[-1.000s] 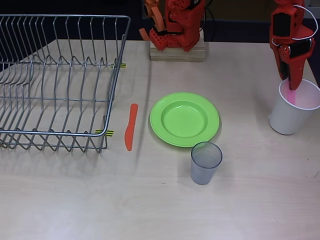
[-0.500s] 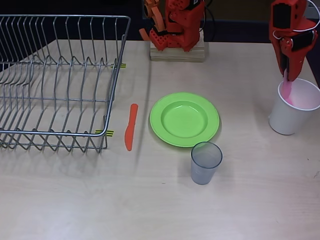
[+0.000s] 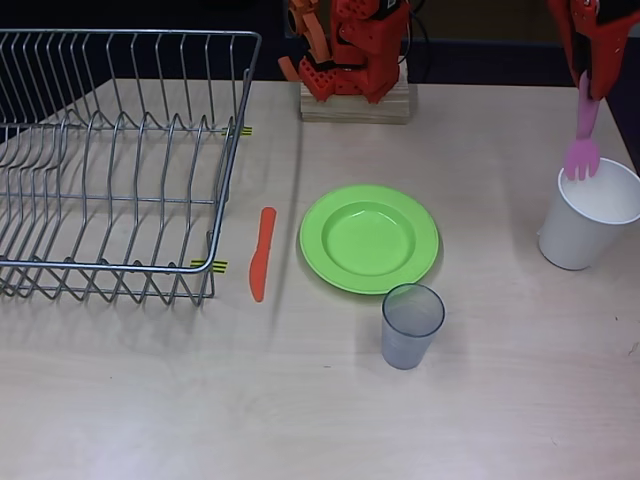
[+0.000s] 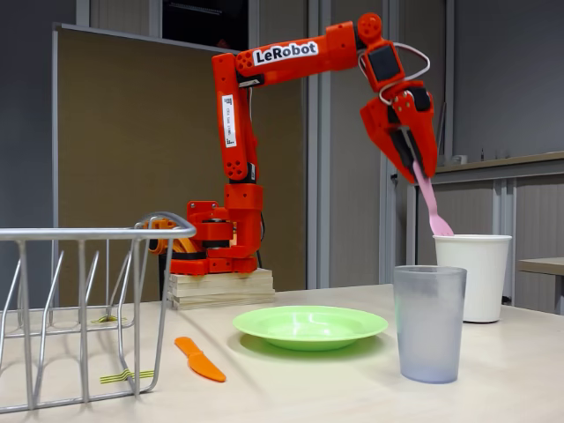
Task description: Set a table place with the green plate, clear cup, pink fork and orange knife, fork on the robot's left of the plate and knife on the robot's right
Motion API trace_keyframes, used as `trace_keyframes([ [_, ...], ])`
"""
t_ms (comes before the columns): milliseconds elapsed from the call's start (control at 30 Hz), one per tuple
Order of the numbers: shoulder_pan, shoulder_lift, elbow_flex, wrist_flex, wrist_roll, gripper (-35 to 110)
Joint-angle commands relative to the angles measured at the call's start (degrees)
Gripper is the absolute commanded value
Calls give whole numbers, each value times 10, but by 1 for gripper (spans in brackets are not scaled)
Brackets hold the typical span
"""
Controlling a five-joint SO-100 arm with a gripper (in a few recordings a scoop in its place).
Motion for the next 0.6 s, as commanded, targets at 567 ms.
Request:
trace_keyframes([
  [567,158,136,117,-184,-217,0],
])
